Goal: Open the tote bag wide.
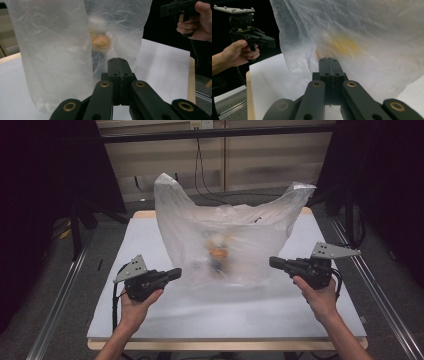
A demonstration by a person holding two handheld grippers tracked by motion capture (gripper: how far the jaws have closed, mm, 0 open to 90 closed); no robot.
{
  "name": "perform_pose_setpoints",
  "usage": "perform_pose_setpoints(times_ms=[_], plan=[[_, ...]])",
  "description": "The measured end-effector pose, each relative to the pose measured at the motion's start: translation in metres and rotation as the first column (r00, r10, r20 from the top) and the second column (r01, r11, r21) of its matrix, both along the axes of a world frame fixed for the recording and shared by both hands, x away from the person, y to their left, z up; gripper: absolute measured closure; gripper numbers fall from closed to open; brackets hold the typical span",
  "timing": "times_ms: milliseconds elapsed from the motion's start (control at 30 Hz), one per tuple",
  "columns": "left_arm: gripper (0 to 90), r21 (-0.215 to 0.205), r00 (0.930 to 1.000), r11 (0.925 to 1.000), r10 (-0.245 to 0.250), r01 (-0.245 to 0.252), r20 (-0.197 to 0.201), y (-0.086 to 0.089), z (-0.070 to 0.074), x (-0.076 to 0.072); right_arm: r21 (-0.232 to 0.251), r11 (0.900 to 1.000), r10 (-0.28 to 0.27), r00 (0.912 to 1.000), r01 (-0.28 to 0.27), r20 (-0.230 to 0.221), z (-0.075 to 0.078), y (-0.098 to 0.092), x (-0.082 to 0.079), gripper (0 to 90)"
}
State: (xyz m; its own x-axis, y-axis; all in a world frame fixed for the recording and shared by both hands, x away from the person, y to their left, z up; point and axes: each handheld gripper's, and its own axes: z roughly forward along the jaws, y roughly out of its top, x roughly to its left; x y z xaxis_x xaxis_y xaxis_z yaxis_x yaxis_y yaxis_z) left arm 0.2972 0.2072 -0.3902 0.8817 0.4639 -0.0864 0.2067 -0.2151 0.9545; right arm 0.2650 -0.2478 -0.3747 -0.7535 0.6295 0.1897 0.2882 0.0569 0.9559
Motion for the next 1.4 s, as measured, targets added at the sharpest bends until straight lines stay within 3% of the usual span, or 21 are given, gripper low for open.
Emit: perform_pose_setpoints(times_ms=[133, 233, 300, 467, 633, 833, 933, 1133, 1267, 1400], plan=[[90.0, 0.012, 0.9997, 0.9998, 0.017, -0.017, 0.017, -0.006, 0.006, 0.003, 0.022, 1.0, 0.011, 0.9998, -0.011, 0.015, 0.007, 0.002, 0.005, 90.0], [90.0, -0.008, 0.9997, 0.9999, 0.013, -0.013, 0.02, -0.01, 0.009, 0.006, 0.028, 0.999, 0.018, 0.9996, -0.019, 0.019, 0.012, 0.004, 0.009, 90.0], [90.0, 0.002, 0.999, 0.9999, 0.014, -0.014, 0.041, -0.014, 0.014, 0.008, 0.035, 0.999, 0.021, 0.9996, -0.021, 0.022, 0.014, 0.006, 0.01, 90.0], [90.0, -0.022, 0.997, 0.999, -0.036, 0.038, 0.069, -0.03, 0.031, 0.011, 0.035, 0.999, 0.035, 0.9983, -0.037, 0.047, 0.027, 0.017, 0.015, 90.0], [90.0, -0.034, 0.9955, 0.9978, -0.053, 0.056, 0.079, -0.041, 0.043, 0.015, 0.042, 0.998, 0.035, 0.9975, -0.038, 0.061, 0.041, 0.02, 0.021, 90.0], [90.0, -0.036, 0.9942, 0.9972, -0.063, 0.066, 0.087, -0.047, 0.05, 0.02, 0.039, 0.998, 0.039, 0.9968, -0.042, 0.07, 0.054, 0.024, 0.027, 90.0], [90.0, -0.024, 0.9923, 0.9982, -0.051, 0.054, 0.112, -0.049, 0.058, 0.023, 0.03, 0.999, 0.042, 0.9958, -0.045, 0.081, 0.063, 0.029, 0.03, 90.0], [90.0, -0.045, 0.9903, 0.9966, -0.063, 0.069, 0.124, -0.053, 0.074, 0.029, 0.019, 0.998, 0.054, 0.9937, -0.056, 0.098, 0.08, 0.042, 0.04, 90.0], [90.0, -0.081, 0.989, 0.9941, -0.061, 0.072, 0.135, -0.058, 0.083, 0.033, 0.005, 0.998, 0.057, 0.9932, -0.058, 0.101, 0.086, 0.048, 0.046, 90.0], [90.0, -0.082, 0.9864, 0.9935, -0.066, 0.079, 0.15, -0.061, 0.091, 0.035, 0.0, 0.999, 0.05, 0.9934, -0.05, 0.103, 0.09, 0.049, 0.05, 90.0]])
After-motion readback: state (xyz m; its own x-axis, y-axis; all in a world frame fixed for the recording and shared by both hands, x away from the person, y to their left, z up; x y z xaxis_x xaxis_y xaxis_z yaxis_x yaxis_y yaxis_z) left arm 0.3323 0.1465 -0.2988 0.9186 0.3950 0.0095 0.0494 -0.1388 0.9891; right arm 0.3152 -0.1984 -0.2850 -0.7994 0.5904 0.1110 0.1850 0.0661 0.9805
